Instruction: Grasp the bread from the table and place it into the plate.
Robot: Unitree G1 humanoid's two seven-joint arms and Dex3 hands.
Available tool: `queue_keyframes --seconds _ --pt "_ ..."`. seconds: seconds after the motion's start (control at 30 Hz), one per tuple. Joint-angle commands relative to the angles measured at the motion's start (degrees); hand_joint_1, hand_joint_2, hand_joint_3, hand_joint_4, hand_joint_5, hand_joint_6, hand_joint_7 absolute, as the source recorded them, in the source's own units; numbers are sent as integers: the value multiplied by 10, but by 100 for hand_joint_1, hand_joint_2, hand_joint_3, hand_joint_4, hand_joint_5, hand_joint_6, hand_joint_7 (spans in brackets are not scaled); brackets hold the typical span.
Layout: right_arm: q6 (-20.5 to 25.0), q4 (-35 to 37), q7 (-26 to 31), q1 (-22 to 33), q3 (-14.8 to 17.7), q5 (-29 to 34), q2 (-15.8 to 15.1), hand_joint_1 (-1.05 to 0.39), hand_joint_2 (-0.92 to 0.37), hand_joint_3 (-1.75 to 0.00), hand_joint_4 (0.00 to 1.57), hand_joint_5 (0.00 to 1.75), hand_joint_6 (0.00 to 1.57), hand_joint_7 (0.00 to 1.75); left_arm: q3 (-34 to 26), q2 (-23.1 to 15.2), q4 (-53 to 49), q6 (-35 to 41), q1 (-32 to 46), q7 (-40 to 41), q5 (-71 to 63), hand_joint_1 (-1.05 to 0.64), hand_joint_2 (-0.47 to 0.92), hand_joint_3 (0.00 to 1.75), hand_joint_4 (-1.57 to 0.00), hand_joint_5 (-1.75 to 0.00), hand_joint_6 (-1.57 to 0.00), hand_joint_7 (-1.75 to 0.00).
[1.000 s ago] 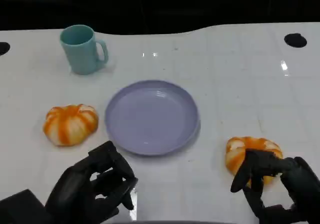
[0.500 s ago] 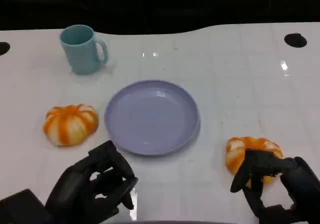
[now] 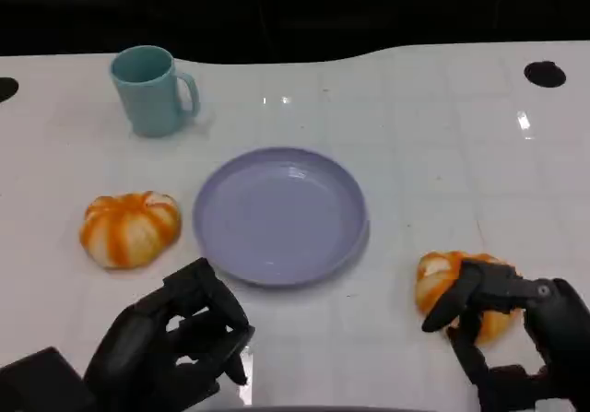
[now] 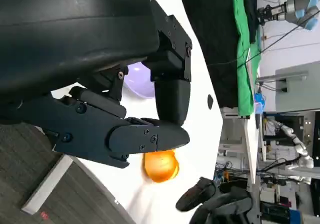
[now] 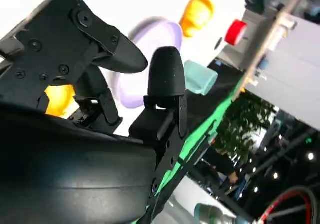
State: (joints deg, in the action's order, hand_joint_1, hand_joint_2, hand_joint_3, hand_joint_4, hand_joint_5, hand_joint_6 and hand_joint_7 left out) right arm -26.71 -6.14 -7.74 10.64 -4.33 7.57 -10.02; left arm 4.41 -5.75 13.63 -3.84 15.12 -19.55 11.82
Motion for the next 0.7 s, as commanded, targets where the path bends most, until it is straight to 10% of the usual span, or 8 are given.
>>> queue_keyframes --seconds 0.03,0.33,0.7 --pt "44 -42 -3 2 16 4 -15 -18 -41 -106 54 125 58 81 -3 -7 -1 -4 -1 1 -6 -48 92 45 -70 -175 -46 -172" --pt "168 -146 -34 2 20 109 -69 -35 -80 -16 25 83 42 34 -3 -6 4 1 1 0 -3 -47 92 46 -70 -175 -46 -171" --pt "236 -227 -111 -5 21 212 -158 -46 -84 0 0 53 23 10 0 -9 -2 -10 -2 1 -16 -50 92 44 -68 -175 -45 -171"
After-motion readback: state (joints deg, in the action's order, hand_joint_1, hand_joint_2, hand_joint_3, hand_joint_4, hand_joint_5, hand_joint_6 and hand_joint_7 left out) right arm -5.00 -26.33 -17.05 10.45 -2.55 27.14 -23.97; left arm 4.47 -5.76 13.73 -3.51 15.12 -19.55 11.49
